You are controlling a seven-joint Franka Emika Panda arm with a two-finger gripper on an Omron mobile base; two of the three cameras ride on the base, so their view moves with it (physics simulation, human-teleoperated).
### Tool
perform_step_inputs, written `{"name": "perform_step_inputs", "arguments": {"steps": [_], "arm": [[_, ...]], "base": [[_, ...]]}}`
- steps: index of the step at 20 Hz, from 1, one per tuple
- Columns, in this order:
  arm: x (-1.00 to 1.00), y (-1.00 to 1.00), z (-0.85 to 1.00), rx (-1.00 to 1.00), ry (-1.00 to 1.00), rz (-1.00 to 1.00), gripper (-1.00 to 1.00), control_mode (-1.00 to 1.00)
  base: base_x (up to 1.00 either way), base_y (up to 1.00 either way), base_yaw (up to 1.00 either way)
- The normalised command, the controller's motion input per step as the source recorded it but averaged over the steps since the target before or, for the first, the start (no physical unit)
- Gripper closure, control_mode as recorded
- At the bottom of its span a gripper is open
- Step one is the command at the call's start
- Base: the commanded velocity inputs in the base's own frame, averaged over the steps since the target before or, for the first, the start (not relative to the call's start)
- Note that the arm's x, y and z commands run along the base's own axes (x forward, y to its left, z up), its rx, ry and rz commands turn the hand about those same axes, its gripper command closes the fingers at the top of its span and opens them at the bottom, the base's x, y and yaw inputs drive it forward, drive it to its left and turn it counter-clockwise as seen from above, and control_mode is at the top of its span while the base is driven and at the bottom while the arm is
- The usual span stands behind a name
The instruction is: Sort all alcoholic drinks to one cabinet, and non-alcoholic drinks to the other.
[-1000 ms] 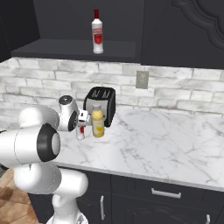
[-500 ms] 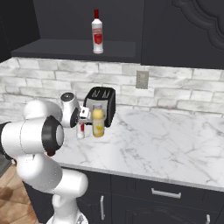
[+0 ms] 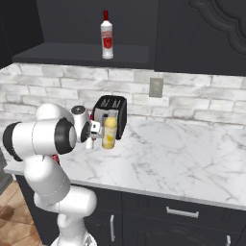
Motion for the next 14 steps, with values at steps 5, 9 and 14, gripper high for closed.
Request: {"name": "perform_step_inputs", "arguments": {"steps": [5,9,14], "arm": [[0.01,0.15,-0.06,-0.04,-0.01,0.0,1.0,-1.0],[0.0,0.5,0.0,-0.11,-0.05,0.02,1.0,-1.0],[-0.12,0.17,0.16,-0.04,-0.05,-0.01,1.0,-1.0]], "base": [[0.0,0.0,0.0],[0.0,0.0,0.0],[0.0,0.0,0.0]]}}
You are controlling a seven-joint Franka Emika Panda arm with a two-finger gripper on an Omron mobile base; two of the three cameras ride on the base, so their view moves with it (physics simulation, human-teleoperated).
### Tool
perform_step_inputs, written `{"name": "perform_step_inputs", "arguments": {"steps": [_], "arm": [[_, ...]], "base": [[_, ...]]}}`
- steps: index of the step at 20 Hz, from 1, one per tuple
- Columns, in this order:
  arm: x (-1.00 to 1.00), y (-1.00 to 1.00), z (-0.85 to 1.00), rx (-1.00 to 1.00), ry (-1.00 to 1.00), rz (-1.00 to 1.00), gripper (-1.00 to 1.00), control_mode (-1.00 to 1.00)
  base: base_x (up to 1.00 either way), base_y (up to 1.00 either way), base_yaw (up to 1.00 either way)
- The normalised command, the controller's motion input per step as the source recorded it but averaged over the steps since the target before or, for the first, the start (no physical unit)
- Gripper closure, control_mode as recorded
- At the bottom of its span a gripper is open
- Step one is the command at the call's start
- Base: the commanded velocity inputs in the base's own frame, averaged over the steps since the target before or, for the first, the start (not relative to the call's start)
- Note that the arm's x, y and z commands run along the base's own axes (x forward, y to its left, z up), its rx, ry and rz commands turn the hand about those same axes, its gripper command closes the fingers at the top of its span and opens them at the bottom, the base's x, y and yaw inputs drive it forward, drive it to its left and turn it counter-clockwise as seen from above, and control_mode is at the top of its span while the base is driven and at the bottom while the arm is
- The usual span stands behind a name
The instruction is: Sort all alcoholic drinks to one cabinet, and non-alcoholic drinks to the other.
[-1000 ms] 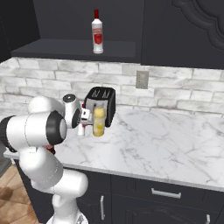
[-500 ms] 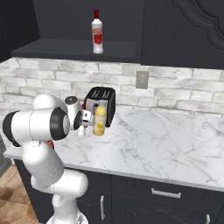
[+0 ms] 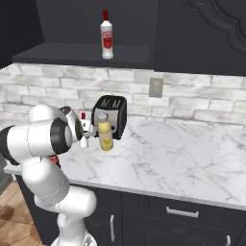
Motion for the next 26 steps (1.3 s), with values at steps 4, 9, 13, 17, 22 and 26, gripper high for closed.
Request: {"name": "perform_step_inputs", "arguments": {"steps": [4,9,13,17,22,26], "arm": [[-0.19,0.0,0.39,-0.04,-0.07,-0.04,1.0,-1.0],[-0.06,-0.01,0.5,-0.01,-0.02,-0.02,1.0,-1.0],[-0.02,-0.03,0.51,0.0,0.0,-0.02,1.0,-1.0],[-0.02,-0.03,0.48,0.0,0.0,-0.01,1.0,-1.0],[-0.09,-0.02,0.43,0.0,-0.01,-0.01,1.0,-1.0],[-0.08,-0.04,0.42,0.0,-0.01,0.0,1.0,-1.0]], "base": [[0.0,0.0,0.0],[0.0,0.0,0.0],[0.0,0.0,0.0],[0.0,0.0,0.0],[0.0,0.0,0.0],[0.0,0.0,0.0]]}}
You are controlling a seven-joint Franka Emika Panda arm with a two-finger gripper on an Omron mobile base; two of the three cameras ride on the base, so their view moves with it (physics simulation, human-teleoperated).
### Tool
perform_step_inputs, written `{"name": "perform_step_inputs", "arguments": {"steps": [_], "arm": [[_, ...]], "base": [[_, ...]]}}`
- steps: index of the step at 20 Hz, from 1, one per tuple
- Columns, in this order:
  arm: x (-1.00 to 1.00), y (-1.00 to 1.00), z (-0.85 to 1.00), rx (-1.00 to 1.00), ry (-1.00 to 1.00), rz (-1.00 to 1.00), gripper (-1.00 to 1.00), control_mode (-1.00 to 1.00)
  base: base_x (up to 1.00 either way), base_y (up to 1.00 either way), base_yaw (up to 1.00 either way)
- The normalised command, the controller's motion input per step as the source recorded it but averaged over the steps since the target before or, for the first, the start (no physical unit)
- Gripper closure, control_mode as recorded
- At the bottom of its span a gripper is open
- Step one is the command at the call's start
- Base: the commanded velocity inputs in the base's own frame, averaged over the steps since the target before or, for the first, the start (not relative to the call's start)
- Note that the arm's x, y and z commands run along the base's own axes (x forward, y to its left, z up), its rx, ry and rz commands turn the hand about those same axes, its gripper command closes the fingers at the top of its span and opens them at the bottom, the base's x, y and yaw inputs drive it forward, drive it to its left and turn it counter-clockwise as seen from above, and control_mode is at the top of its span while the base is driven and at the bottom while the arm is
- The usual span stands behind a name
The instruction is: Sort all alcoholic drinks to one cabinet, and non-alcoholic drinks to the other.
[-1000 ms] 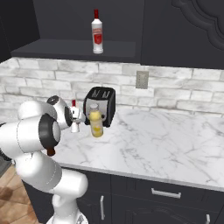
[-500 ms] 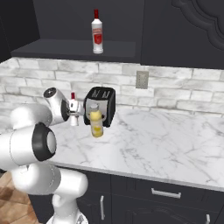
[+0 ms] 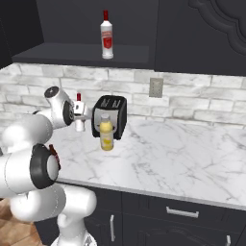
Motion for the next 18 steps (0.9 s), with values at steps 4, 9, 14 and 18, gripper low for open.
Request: {"name": "perform_step_inputs", "arguments": {"steps": [4,9,14,18], "arm": [[-0.06,-0.06,0.42,0.0,-0.01,0.0,1.0,-1.0],[-0.06,-0.07,0.42,0.0,-0.02,0.0,1.0,-1.0],[-0.08,-0.08,0.43,0.0,-0.03,0.0,1.0,-1.0],[-0.16,-0.09,0.45,0.0,-0.04,0.0,1.0,-1.0]], "base": [[0.0,0.0,0.0],[0.0,0.0,0.0],[0.0,0.0,0.0],[0.0,0.0,0.0]]}}
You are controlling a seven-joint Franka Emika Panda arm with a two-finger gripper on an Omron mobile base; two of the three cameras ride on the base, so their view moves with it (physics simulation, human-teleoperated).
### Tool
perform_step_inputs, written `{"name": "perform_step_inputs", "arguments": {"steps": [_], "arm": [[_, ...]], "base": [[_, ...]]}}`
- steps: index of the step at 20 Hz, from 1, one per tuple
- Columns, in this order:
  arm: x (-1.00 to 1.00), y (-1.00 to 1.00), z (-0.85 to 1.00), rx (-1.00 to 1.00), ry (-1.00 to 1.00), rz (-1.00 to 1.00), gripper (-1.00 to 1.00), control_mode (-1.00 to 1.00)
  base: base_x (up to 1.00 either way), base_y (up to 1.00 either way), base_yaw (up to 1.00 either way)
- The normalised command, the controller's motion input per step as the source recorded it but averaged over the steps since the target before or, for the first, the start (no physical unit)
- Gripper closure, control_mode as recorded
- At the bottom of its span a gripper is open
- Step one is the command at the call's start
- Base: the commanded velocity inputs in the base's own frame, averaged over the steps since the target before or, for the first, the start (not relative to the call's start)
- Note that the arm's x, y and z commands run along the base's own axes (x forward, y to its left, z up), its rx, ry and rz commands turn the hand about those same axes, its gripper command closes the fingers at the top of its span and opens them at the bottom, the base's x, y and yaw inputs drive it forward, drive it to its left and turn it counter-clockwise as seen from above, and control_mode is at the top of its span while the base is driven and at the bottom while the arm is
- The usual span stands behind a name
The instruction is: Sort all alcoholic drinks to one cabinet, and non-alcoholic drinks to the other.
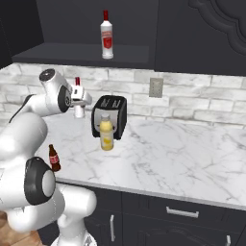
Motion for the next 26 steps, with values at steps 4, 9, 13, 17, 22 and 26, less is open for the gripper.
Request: {"name": "perform_step_inputs", "arguments": {"steps": [4,9,13,17,22,26], "arm": [[-0.24,-0.08,0.44,0.0,-0.06,0.0,1.0,-1.0],[-0.29,-0.04,0.37,0.0,-0.08,0.0,1.0,-1.0],[-0.28,-0.04,0.4,0.0,-0.09,0.0,1.0,-1.0],[-0.21,-0.03,0.46,0.0,-0.11,0.0,1.0,-1.0],[-0.16,0.0,0.49,0.0,-0.09,0.0,1.0,-1.0],[-0.09,0.0,0.47,0.03,-0.05,0.03,1.0,-1.0]], "base": [[0.0,0.0,0.0],[0.0,0.0,0.0],[0.0,0.0,0.0],[0.0,0.0,0.0],[0.0,0.0,0.0],[0.0,0.0,0.0]]}}
